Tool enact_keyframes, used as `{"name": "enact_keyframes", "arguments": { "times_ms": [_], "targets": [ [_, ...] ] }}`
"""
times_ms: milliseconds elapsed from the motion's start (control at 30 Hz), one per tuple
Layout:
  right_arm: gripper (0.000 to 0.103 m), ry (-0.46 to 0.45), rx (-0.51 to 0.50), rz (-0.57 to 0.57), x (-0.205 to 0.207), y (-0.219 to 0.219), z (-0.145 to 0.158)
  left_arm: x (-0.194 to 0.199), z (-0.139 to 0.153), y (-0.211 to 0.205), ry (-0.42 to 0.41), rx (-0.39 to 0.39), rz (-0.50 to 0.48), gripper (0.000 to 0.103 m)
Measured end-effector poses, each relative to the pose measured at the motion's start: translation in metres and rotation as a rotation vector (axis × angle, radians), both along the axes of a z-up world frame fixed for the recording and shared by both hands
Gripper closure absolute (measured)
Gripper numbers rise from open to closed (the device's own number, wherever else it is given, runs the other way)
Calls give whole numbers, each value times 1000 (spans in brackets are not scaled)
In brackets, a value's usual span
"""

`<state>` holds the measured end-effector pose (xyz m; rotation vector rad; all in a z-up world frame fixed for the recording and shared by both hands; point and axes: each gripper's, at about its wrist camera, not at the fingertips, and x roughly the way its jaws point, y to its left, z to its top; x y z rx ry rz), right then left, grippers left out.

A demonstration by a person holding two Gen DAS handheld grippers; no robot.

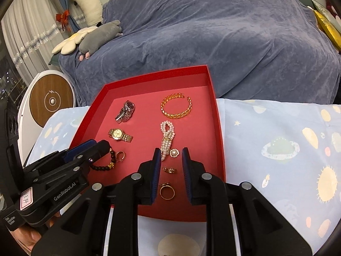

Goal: Organize jewelry
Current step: 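Carry both earrings into the red box and open both grippers, then move the left gripper to the silver ring while the right gripper moves to the gold chain, then close the left gripper on the silver ring while the right gripper closes on the gold chain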

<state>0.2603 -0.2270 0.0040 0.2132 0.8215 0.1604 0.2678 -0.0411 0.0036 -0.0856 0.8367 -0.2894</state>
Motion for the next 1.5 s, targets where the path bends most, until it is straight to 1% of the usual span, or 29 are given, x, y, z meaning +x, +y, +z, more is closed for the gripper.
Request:
{"name": "enact_keyframes", "arguments": {
  "times_ms": [33, 67, 100, 133, 233, 267, 367, 433, 533, 667, 733, 833, 933, 1000, 1100, 1133, 1167, 1300, 1400, 1467, 1500],
  "targets": [
    [78, -12, 4, -3, -5, -3, 6, -4, 4, 4, -3, -10, 4, 69],
    [73, -24, 8, -5, -12, -5, 12, -9, 9, 8, -7, -19, 8, 69],
    [70, -35, 12, -4, -21, -7, 20, -16, 15, 12, -13, -22, 11, 68],
    [70, -40, 12, -1, -29, -9, 26, -22, 21, 16, -23, -21, 12, 67],
    [70, -58, 6, 7, -62, -12, 43, -50, 41, 28, -68, 7, 21, 54],
    [69, -62, 8, 10, -72, -14, 47, -61, 47, 33, -81, 16, 27, 46],
    [65, -70, 3, 11, -108, -15, 55, -92, 57, 47, -97, 20, 46, 39],
    [61, -76, -4, 13, -131, -13, 55, -112, 57, 57, -90, 14, 60, 37],
    [57, -76, -15, 8, -159, -10, 48, -142, 47, 66, -71, 29, 68, 36],
    [56, -46, -18, 5, -181, -2, 29, -172, 21, 67, -32, 62, 52, 35],
    [56, -25, -31, 9, -186, 4, 18, -177, 10, 65, -16, 86, 33, 34],
    [56, 4, -47, 44, -184, 16, 6, -182, -5, 66, -17, 125, 29, 28],
    [56, 24, -53, 61, -181, 23, -3, -179, -22, 70, 22, 124, 40, 28],
    [56, 32, -63, 67, -178, 27, -7, -176, -29, 72, 29, 135, 54, 28],
    [56, 48, -60, 66, -175, 29, -13, -172, -37, 71, 41, 147, 52, 30],
    [56, 53, -61, 66, -174, 29, -15, -170, -39, 70, 45, 147, 51, 32],
    [56, 56, -65, 66, -172, 30, -17, -169, -40, 70, 49, 147, 48, 37],
    [56, 77, -84, 65, -163, 31, -27, -167, -47, 66, 71, 146, 38, 46],
    [56, 95, -92, 59, -153, 32, -35, -166, -49, 63, 59, 161, 35, 58],
    [56, 105, -85, 50, -145, 32, -40, -163, -48, 62, 58, 157, 27, 73],
    [56, 110, -79, 49, -141, 31, -42, -162, -48, 63, 61, 149, 24, 76]
  ]
}}
